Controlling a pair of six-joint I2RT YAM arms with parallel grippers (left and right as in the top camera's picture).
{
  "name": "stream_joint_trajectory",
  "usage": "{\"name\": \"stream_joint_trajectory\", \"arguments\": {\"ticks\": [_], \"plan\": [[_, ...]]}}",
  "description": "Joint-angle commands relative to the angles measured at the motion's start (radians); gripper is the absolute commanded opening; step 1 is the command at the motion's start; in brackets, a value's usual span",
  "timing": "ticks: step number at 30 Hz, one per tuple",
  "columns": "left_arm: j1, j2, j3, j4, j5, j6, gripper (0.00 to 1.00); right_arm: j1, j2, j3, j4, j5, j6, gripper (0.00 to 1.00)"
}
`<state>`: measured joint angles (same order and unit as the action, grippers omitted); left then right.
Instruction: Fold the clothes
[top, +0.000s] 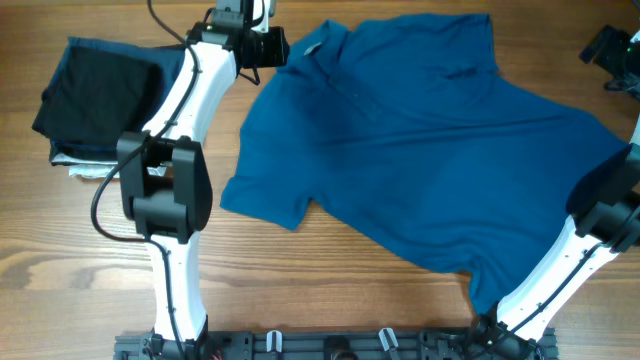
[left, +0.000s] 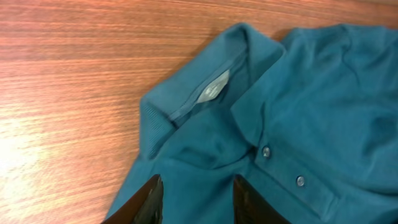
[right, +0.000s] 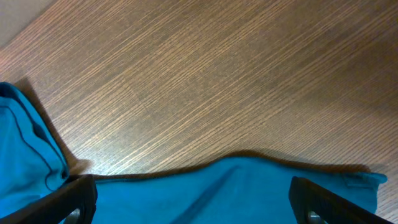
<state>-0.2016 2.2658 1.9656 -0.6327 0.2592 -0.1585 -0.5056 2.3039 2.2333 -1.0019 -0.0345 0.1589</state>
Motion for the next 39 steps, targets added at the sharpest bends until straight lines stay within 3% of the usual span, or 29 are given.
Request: {"name": "stream_joint_trajectory", "arguments": {"ticks": [1, 3, 19, 36, 37, 39], "plan": [[0.002, 0.043, 0.071, 0.005, 0.035, 0.013, 0.39, 0.005, -0.01, 0.005, 0.0, -0.019, 0.001, 0.99], [0.002, 0.085, 0.07, 0.04, 0.02, 0.017, 0.5, 0.005, -0.01, 0.005, 0.0, -0.019, 0.001, 0.99], [-0.01, 0.185, 0.068, 0.078, 0.019, 0.016, 0.53, 0.005, -0.01, 0.005, 0.0, -0.019, 0.001, 1.0], [-0.024, 0.242, 0.067, 0.09, -0.097, 0.016, 0.52, 0.005, -0.01, 0.005, 0.0, -0.019, 0.001, 1.0], [-0.024, 0.247, 0.068, 0.092, -0.103, 0.016, 0.51, 0.005, -0.01, 0.005, 0.0, -0.019, 0.001, 0.99], [-0.024, 0.248, 0.068, 0.092, -0.12, 0.016, 0.35, 0.005, -0.01, 0.005, 0.0, -0.019, 0.001, 0.99]]}}
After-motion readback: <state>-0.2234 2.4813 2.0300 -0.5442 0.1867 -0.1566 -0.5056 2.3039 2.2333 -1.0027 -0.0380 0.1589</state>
